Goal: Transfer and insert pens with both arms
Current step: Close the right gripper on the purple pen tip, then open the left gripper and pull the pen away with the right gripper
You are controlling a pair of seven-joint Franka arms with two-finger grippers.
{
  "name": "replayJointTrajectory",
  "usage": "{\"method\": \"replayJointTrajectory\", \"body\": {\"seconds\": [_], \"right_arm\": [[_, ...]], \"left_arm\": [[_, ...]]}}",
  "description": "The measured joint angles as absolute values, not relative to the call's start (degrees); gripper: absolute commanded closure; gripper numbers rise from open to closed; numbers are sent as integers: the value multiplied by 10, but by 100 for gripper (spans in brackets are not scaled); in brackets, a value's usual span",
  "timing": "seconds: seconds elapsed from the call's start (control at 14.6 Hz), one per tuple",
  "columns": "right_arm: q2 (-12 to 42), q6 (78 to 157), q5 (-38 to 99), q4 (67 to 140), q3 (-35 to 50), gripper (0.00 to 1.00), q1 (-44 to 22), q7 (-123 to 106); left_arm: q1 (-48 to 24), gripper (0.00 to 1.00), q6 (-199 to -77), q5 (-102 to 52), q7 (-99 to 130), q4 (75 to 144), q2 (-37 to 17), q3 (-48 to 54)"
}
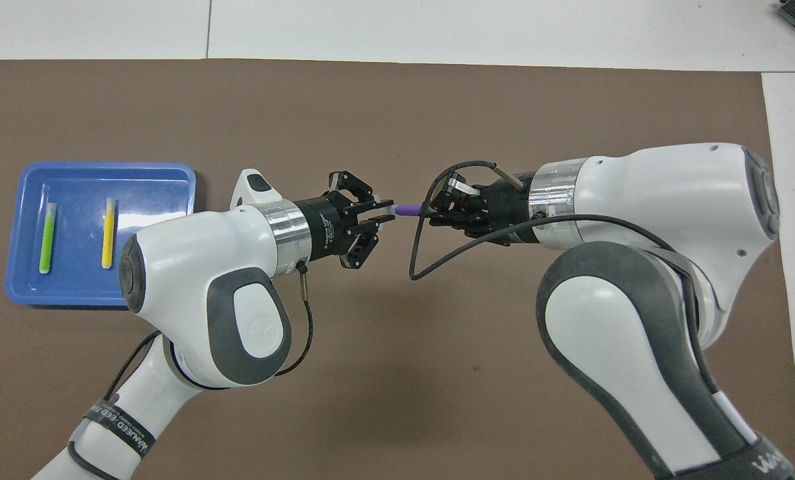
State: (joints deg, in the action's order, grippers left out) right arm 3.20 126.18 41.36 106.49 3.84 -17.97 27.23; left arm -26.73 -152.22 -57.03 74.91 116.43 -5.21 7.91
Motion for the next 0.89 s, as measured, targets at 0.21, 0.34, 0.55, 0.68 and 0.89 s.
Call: {"method": "replayJointTrajectory", "body": {"seconds": [0.21,0.34,0.55,0.68,0.89], "right_arm": [[32,1262,414,1065,38,100,-180,272],[32,1262,413,1065,38,100,-180,272],[32,1261,410,1065,38,100,-179,272],[32,1251,368,1065,37,100,-179,272],[31,1201,251,1064,37,100,-175,259]], "left_arm": [[-267,56,-1522,-570,749,1164,-52,79],[-267,6,-1524,-570,749,1164,-51,79],[-267,0,-1531,-570,749,1164,-51,79],[-267,0,-1532,-570,749,1164,-51,79],[-267,0,-1532,-570,748,1166,-51,78]]}}
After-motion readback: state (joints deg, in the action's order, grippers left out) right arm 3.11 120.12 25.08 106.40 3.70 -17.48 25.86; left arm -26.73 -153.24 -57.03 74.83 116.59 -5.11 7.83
